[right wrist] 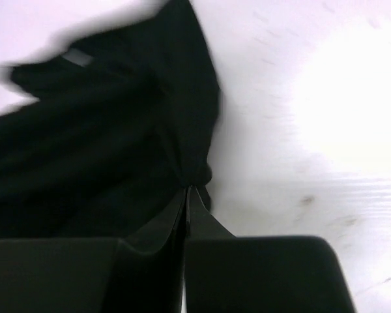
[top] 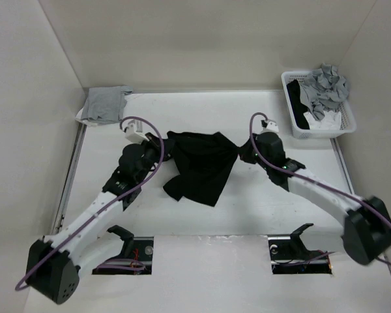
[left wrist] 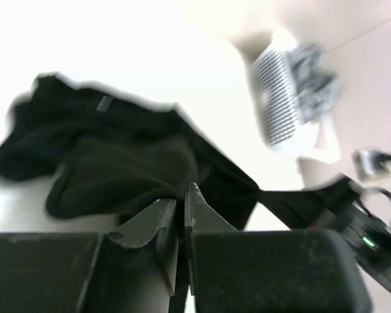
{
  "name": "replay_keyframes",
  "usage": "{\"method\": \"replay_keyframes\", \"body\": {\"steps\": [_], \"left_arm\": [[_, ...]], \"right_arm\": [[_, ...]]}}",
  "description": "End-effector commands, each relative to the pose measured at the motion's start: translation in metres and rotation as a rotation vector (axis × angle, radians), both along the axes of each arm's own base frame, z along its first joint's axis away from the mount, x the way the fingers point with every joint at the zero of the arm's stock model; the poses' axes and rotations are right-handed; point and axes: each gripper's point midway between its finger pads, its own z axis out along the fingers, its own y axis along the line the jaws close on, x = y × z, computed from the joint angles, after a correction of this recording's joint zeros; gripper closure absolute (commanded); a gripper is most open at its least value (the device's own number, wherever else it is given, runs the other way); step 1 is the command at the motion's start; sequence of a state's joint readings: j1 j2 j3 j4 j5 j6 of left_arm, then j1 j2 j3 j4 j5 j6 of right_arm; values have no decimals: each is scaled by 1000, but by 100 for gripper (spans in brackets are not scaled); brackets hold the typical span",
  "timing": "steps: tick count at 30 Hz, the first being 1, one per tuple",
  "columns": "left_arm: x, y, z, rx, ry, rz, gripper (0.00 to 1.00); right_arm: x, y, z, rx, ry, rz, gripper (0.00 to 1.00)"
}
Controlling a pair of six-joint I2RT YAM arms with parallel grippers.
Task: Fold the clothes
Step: Flatten the tank top out
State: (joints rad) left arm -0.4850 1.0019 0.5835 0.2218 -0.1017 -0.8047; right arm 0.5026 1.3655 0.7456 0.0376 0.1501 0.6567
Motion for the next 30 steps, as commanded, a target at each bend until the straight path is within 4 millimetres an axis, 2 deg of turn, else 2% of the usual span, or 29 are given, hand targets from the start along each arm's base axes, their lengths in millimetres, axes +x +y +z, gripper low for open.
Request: {"method": "replay_keyframes", "body": {"steps": [1, 4, 8, 12, 16, 19, 24, 26, 30], "left_arm": [[-14, 25, 69, -35, -164, 59, 98], [-35, 48, 121, -48, -277, 111, 98], [-68, 74, 183, -67, -415, 156, 98], [-94, 90, 223, -84, -506, 179, 98], [-106, 100, 241, -86, -555, 201, 97], [-89, 94, 225, -40, -526, 204, 97], [-19, 67, 152, 29, -362, 201, 96], [24, 56, 109, 53, -255, 195, 95], [105, 54, 61, 58, -132, 229, 93]], "right_arm": [[-22, 14, 110, 130, -275, 74, 100], [-65, 10, 176, 196, -393, 133, 100], [-114, 1, 236, 263, -493, 202, 99], [-142, -6, 270, 328, -542, 233, 99], [-160, 5, 283, 383, -551, 296, 99], [-151, 14, 267, 350, -524, 300, 98], [-76, 14, 194, 247, -385, 200, 98], [-34, 10, 154, 227, -302, 157, 98], [38, 0, 93, 192, -164, 73, 99]]}}
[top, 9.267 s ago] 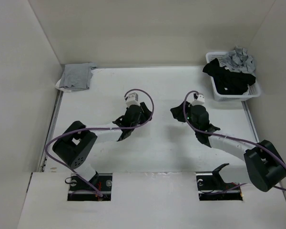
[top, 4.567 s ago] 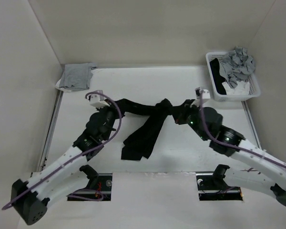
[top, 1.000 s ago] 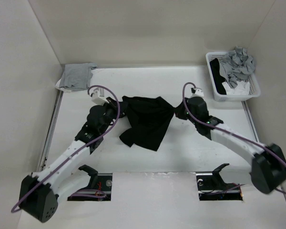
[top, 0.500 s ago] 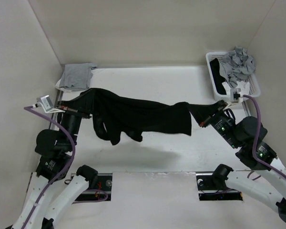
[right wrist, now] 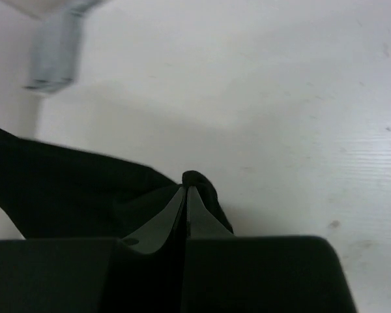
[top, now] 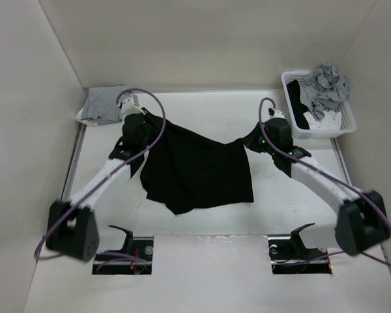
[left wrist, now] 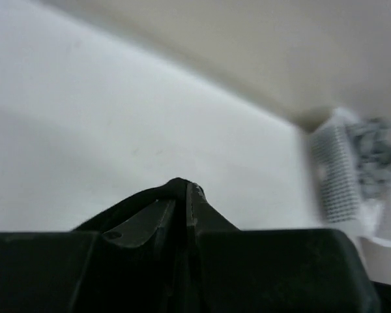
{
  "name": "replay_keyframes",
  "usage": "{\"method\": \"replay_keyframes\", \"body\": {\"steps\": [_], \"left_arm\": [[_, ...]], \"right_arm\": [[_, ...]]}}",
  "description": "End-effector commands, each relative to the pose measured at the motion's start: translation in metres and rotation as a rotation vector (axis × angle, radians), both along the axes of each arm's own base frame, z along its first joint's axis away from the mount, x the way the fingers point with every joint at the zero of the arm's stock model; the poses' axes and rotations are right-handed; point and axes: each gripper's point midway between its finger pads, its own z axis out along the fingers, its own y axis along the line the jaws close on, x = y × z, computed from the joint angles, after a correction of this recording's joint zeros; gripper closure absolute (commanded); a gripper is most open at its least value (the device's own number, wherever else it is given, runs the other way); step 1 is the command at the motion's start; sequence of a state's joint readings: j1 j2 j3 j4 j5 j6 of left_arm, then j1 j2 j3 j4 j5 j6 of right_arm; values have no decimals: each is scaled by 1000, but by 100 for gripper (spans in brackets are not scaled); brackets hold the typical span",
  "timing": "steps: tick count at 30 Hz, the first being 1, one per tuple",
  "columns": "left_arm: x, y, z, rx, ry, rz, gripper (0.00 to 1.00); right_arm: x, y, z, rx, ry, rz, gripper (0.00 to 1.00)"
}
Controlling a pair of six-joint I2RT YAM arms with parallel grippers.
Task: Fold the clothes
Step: Flatten the tank top out
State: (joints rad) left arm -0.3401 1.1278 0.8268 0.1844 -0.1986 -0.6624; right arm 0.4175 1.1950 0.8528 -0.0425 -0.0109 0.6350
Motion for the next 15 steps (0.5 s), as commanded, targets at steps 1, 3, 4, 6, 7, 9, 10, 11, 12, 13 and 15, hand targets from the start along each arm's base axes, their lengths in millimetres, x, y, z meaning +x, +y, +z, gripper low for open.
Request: {"method": "replay_keyframes", "body": {"steps": [1, 3, 4, 6, 7, 9, 10, 11, 12, 13, 15], "left_arm": [[65, -1, -10, -48, 0, 23, 92], [118, -8, -30, -17, 51, 27, 87], [132, -12, -35, -10, 75, 14, 83], [154, -21, -45, 14, 129, -15, 74], [157, -23, -44, 27, 141, -20, 69], [147, -24, -43, 55, 129, -11, 63], [138, -23, -48, 59, 130, -3, 62], [126, -21, -54, 58, 134, 8, 62], [112, -17, -64, 53, 144, 27, 63], [100, -15, -73, 45, 156, 42, 63], [61, -5, -104, 32, 202, 86, 72]], "right_arm": [[54, 0, -15, 51, 15, -19, 99], [88, -11, -35, 51, 72, -85, 97], [100, -17, -40, 60, 85, -119, 93], [111, -23, -43, 76, 97, -163, 82], [111, -24, -40, 77, 87, -170, 75], [105, -28, -37, 54, 58, -185, 65], [99, -28, -38, 42, 52, -184, 63], [89, -26, -40, 27, 43, -181, 62], [80, -26, -40, 19, 31, -182, 62], [73, -25, -41, 15, 23, -179, 64], [47, -17, -39, 21, -9, -146, 80]]}}
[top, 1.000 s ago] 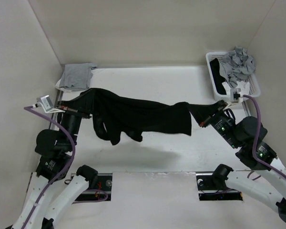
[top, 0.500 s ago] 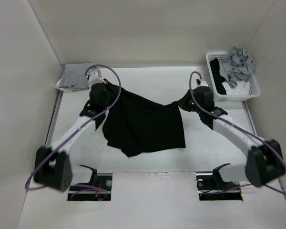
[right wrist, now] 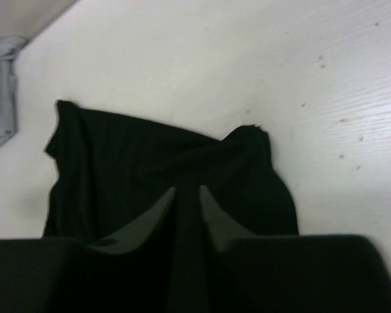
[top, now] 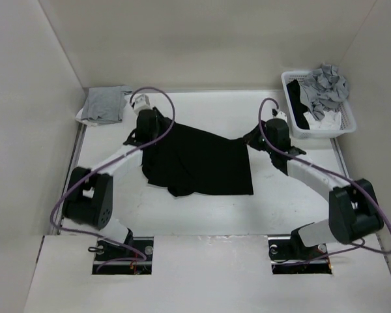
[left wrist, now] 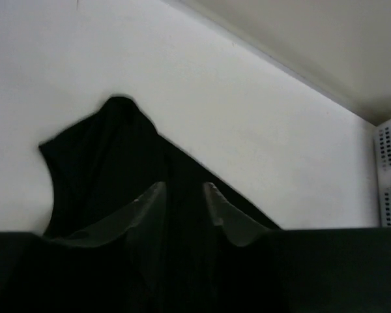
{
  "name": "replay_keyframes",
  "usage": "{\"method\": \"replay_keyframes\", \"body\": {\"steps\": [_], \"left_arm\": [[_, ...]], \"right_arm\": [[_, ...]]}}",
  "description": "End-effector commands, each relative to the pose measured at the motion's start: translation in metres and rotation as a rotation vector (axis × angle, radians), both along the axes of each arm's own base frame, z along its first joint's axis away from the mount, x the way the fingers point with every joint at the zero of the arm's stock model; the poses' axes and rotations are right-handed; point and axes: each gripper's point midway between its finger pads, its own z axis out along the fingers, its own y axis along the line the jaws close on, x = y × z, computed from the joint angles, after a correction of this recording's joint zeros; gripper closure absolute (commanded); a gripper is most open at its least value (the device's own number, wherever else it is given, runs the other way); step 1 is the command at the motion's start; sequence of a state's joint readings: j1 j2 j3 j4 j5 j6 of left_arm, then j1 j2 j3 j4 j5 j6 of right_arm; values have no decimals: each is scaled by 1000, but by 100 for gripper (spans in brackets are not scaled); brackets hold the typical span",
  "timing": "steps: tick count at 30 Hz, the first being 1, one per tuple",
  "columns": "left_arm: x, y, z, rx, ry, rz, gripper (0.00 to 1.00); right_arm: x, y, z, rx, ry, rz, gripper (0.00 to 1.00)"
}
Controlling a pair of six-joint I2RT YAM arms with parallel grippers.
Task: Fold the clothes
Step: Flatten the tank top out
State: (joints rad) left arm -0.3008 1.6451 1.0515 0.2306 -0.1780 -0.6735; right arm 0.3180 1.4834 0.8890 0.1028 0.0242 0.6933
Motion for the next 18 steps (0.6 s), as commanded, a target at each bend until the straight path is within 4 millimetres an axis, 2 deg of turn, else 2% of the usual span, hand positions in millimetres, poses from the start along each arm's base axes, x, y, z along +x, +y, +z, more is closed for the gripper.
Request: {"method": "replay_keyframes", "body": {"steps": [1, 2, 4, 8, 13, 18], "left_arm": [[-47, 16, -8, -27, -23, 83, 77], [-66, 22, -20, -29, -4, 107, 83], [-99, 35, -37, -24, 23, 128, 90], [-148, 55, -56, -65, 71, 142, 88], [-185, 55, -84, -172, 143, 111, 69], [-206, 75, -112, -252, 186, 183, 65]], "right_arm": [[-23, 10, 28, 22, -133, 18, 86], [-35, 16, 30, 31, -143, 43, 92], [-57, 30, 33, 31, -161, 105, 96], [-87, 43, 25, -25, -175, 203, 95], [-95, 49, 10, -22, -171, 223, 93], [-97, 52, 3, -24, -164, 232, 91]]}}
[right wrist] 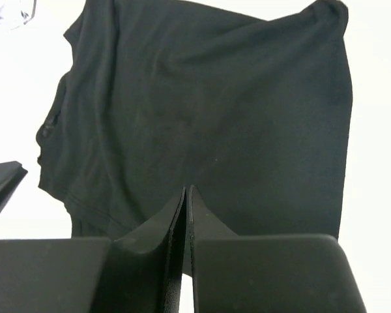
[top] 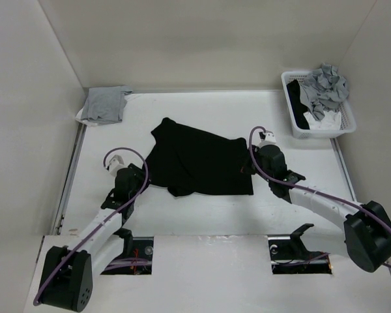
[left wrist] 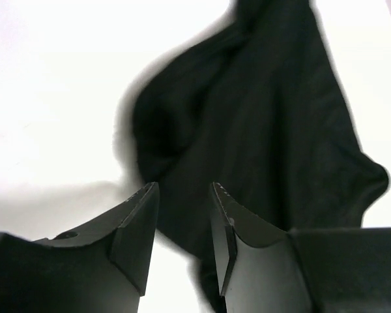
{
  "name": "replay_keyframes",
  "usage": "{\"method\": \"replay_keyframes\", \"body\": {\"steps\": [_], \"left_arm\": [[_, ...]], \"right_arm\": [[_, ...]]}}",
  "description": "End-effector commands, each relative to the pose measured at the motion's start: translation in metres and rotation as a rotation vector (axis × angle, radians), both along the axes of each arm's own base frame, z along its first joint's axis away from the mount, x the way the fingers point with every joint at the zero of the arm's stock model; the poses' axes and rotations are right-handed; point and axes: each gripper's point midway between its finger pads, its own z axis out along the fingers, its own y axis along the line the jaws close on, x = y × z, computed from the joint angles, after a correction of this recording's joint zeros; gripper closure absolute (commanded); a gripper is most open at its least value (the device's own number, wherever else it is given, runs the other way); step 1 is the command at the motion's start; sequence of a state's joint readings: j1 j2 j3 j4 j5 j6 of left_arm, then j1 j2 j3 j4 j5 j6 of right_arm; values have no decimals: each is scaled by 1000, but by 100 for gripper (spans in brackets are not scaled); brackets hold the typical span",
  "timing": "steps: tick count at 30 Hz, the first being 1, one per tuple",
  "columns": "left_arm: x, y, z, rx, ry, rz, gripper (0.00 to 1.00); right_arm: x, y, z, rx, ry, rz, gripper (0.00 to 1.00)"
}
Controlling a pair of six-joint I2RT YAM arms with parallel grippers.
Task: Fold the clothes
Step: Flatten the tank top out
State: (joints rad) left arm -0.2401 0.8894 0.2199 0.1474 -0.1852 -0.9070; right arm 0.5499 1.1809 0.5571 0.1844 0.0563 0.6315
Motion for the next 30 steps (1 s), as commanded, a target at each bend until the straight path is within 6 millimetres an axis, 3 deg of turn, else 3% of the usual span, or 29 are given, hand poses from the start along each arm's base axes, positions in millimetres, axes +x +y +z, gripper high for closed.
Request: {"method": "replay_keyframes", "body": {"steps": [1, 8, 13, 18, 24, 30], "left_arm": [[-10, 4, -9, -91, 15, 32, 65], [-12, 10, -17, -98, 25, 46, 65], [-8, 0, -18, -116, 5, -6, 67], [-8, 2, -25, -110, 25, -6, 71], [-7, 2, -19, -112, 5, -11, 83], [-7, -2, -1, -121, -27, -25, 95]], "right_arm": [[9, 8, 19, 29, -86, 5, 91], [9, 12, 13, 27, -68, 19, 90], [9, 15, 8, 19, -56, 27, 89], [9, 17, 7, 18, -54, 30, 89], [9, 19, 5, 15, -49, 34, 88], [12, 12, -3, -11, -34, -1, 69]]}}
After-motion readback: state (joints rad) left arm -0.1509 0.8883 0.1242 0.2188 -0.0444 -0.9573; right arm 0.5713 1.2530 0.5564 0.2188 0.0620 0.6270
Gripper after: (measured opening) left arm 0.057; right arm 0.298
